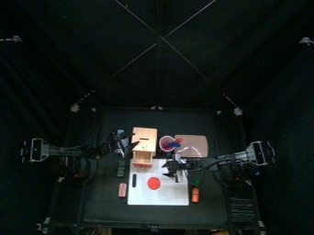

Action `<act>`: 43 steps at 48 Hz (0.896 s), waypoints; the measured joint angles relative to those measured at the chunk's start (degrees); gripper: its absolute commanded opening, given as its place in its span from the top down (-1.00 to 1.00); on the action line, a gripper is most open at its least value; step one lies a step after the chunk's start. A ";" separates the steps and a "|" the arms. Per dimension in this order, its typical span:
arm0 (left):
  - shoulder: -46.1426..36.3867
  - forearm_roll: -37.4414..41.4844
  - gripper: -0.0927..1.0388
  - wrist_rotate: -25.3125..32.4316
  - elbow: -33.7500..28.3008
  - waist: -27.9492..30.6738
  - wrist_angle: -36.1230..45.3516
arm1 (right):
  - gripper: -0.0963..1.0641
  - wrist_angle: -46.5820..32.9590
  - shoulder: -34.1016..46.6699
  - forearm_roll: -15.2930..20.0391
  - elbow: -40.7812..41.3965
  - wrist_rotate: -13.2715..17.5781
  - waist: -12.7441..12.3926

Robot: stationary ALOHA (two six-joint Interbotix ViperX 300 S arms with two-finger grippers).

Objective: Get the cutter from the drawer then cut the dough then place the extra dough in the bowl
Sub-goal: Shut the drawer

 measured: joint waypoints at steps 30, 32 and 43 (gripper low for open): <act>18.19 27.33 -0.09 0.35 -29.88 14.68 47.11 | 0.56 0.88 17.58 -2.46 -14.85 -0.88 3.87; 19.86 27.86 -0.09 0.70 -31.11 14.85 48.60 | 0.56 1.05 18.46 -2.99 -15.91 -0.79 3.78; 24.08 26.10 -0.09 5.01 -33.66 14.94 51.33 | 0.56 3.87 23.91 -5.01 -21.27 -0.79 2.02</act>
